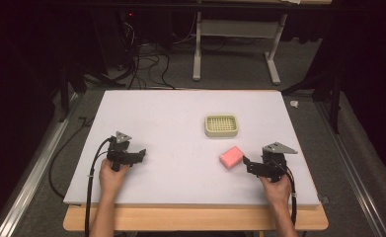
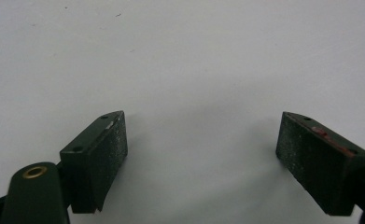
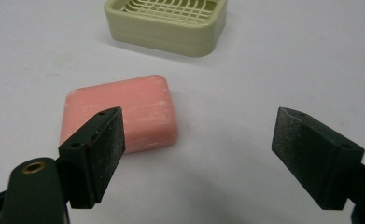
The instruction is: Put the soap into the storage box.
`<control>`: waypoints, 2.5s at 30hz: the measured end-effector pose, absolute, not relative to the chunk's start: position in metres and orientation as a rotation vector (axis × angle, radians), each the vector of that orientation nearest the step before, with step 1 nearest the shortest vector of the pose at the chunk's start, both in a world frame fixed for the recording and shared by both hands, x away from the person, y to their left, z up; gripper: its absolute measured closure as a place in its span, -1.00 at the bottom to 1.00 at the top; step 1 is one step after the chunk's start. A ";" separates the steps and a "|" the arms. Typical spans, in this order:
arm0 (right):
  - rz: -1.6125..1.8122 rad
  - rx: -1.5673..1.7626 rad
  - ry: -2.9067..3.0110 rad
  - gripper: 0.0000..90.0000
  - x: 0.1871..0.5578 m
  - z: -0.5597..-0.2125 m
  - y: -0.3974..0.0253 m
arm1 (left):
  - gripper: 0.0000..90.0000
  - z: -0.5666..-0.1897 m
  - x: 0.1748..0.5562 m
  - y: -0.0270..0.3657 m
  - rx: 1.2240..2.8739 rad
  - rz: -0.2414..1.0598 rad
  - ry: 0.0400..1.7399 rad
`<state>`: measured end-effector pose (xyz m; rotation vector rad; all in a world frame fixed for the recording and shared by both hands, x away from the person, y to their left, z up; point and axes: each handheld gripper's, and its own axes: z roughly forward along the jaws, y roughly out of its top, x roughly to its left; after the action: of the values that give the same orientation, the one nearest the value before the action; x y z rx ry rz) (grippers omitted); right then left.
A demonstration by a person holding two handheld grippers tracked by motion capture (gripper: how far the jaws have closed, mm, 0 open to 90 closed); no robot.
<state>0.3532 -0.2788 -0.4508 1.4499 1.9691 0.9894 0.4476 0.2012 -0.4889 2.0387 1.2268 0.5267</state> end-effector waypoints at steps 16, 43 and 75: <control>1.041 1.376 2.044 -0.70 0.353 -0.451 -0.259 | -0.63 -0.489 0.448 0.201 2.039 0.527 1.227; 1.010 1.311 2.134 -0.74 0.373 -0.464 -0.234 | -0.62 -0.489 0.447 0.201 2.039 0.528 1.227; 0.879 1.360 2.200 -0.70 0.391 -0.483 -0.220 | -0.63 -0.489 0.447 0.201 2.040 0.531 1.229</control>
<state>0.3908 -0.2201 -0.4833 1.3597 2.2004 0.8794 0.4472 0.2009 -0.4888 2.0396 1.2286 0.5306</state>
